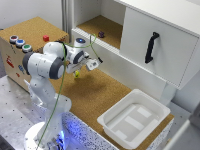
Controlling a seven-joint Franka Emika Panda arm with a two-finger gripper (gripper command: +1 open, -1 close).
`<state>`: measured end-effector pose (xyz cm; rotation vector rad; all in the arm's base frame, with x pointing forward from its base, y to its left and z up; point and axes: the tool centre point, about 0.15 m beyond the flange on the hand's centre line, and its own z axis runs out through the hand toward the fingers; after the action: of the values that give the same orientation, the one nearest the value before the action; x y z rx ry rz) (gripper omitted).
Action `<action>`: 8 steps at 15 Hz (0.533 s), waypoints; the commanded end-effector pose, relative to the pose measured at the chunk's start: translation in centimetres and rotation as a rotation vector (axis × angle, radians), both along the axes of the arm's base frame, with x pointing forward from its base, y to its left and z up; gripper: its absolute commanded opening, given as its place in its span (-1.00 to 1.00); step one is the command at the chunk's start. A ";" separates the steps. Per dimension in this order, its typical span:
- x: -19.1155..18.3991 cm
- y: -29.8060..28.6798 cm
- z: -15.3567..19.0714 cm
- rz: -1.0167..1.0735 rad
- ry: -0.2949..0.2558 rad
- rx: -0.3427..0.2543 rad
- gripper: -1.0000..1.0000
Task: Rotate the yellow block towards the left
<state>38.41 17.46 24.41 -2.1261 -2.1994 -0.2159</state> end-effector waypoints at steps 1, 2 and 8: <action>1.1 0.7 2.5 -0.018 0.073 0.018 1.00; 1.2 0.5 3.4 -0.087 0.100 0.021 1.00; -1.7 -0.9 5.8 -0.334 0.138 0.000 1.00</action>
<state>38.30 17.63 27.37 -2.3191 -1.9233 -0.1455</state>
